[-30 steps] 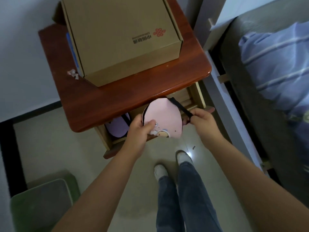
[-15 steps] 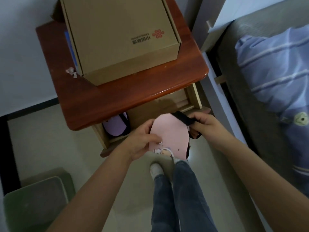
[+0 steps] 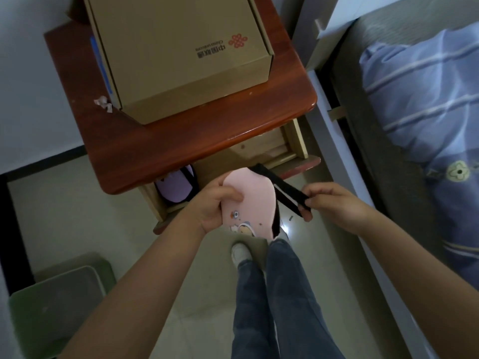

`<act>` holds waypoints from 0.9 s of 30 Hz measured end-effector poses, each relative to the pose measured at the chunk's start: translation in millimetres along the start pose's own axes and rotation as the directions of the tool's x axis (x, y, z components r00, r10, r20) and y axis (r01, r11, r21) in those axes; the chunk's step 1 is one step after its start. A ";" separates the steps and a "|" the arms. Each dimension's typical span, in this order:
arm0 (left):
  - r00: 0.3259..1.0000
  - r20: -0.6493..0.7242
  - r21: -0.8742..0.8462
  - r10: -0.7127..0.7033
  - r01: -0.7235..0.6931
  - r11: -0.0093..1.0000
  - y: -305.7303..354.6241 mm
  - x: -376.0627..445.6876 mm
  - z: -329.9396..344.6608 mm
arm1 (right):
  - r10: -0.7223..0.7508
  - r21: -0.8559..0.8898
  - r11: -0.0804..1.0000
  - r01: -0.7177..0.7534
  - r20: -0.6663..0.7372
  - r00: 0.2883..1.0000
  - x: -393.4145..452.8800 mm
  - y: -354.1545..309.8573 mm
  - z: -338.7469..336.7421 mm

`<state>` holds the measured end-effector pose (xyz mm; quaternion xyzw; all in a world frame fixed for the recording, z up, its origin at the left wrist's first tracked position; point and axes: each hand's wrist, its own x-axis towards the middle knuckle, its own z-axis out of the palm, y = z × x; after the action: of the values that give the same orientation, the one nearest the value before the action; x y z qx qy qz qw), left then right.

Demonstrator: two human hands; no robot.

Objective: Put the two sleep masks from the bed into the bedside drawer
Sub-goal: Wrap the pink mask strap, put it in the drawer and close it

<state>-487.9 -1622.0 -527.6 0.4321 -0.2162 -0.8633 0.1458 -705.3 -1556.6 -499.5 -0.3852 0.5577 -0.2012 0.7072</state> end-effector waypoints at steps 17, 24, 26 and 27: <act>0.917 -0.250 -0.445 -0.311 0.176 0.878 -13.3 -1.8 37.6 | -0.081 0.575 0.681 0.453 -0.556 0.827 21.8 -23.6 29.4; 0.906 -0.241 -0.528 -0.348 0.178 0.830 -1.6 -3.1 32.1 | -0.110 0.722 0.569 0.394 -0.408 0.906 17.6 -24.8 22.4; 0.919 -0.158 -0.601 -0.361 0.201 0.774 -2.1 -5.5 29.4 | -0.134 0.663 0.641 0.386 -0.398 0.907 16.2 -25.3 20.0; 0.923 -0.129 -0.619 -0.363 0.211 0.756 -2.4 -6.2 29.3 | -0.175 0.566 0.733 0.378 -0.381 0.908 14.6 -25.5 18.8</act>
<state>-508.1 -1609.9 -508.9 0.4942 0.1539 -0.8398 0.1638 -679.5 -1576.9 -487.6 -0.1712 0.4950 -0.5359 0.6622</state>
